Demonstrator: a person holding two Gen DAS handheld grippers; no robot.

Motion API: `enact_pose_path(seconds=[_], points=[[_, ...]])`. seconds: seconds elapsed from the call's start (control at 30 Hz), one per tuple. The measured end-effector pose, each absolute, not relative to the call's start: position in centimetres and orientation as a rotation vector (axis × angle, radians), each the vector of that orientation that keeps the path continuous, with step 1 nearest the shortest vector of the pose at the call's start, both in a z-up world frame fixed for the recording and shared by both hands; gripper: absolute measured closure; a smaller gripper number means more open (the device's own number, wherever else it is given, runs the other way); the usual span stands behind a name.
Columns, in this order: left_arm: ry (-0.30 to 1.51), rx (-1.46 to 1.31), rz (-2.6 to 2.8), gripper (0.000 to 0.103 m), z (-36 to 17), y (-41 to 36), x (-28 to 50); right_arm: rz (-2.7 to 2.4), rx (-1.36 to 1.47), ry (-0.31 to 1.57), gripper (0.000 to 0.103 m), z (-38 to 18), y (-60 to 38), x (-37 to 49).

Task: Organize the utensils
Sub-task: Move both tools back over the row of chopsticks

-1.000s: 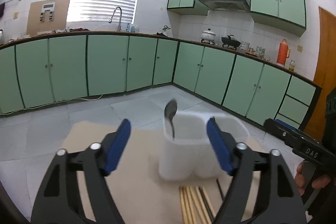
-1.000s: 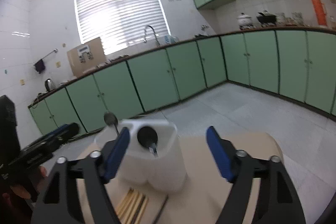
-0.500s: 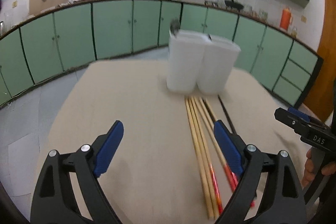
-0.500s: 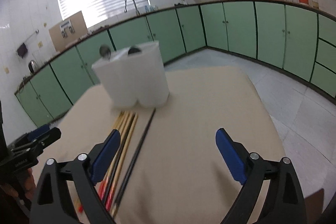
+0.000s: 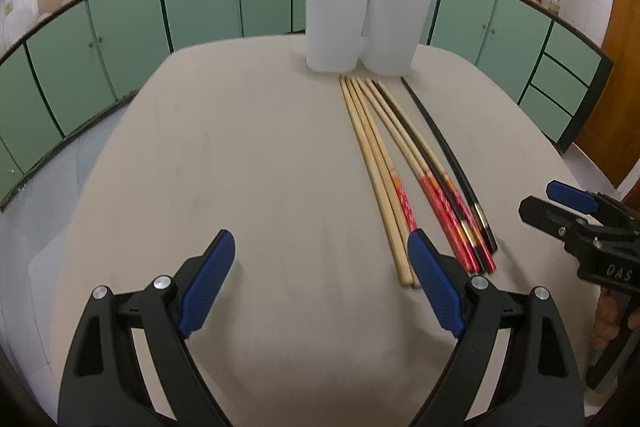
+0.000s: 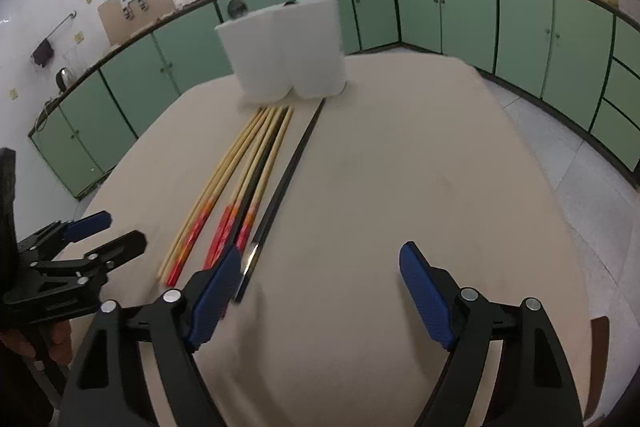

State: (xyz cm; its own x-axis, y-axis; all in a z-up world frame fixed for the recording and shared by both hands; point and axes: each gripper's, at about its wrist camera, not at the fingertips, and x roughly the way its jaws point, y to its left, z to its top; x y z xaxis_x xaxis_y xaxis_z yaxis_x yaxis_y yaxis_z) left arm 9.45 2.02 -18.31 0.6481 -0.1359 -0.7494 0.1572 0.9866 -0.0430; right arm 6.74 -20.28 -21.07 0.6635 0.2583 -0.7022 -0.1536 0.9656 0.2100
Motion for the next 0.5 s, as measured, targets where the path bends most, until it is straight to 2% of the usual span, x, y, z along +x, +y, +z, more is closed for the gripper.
enact_pose_path(seconds=[0.5], points=[[0.896, 0.067, -0.150, 0.018, -20.0, 1.0, 8.6, 0.232, 0.105, 0.823, 0.024, -21.1, -19.7, 5.3]])
